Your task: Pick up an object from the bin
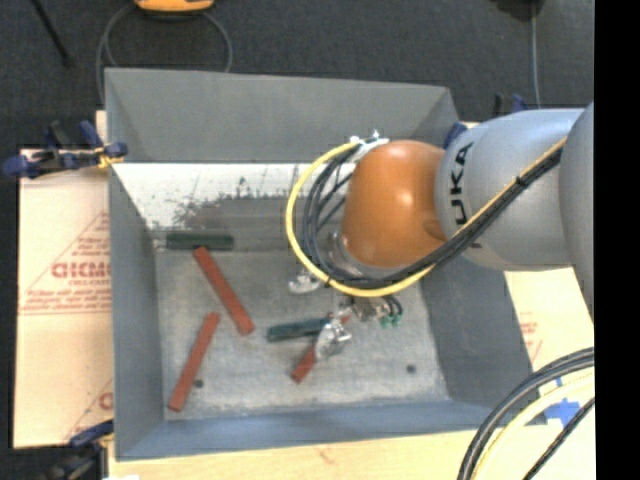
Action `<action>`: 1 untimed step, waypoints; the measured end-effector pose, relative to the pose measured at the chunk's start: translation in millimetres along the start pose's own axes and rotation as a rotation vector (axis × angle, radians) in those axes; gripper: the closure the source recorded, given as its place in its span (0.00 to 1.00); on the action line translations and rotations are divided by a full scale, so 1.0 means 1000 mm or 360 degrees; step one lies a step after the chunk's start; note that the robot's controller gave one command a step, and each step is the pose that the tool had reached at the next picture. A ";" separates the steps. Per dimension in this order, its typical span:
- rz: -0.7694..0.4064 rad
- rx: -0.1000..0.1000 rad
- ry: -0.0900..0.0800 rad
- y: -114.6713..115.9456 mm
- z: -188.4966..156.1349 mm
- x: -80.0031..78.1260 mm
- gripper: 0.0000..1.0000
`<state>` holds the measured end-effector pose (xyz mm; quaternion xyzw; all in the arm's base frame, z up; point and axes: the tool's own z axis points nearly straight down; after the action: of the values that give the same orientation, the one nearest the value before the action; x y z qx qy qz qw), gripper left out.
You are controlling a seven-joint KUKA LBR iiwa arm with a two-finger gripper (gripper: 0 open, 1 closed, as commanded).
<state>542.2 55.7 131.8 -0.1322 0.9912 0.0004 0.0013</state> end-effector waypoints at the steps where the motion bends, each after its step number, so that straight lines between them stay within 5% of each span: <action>1: -0.0068 0.0002 0.0000 0.001 -0.016 -0.010 0.00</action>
Offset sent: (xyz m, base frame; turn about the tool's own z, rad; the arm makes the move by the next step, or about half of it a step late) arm 0.0148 0.0059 -0.0618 -0.2554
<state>551.1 58.8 147.9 -0.1533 0.9882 -0.0003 0.0015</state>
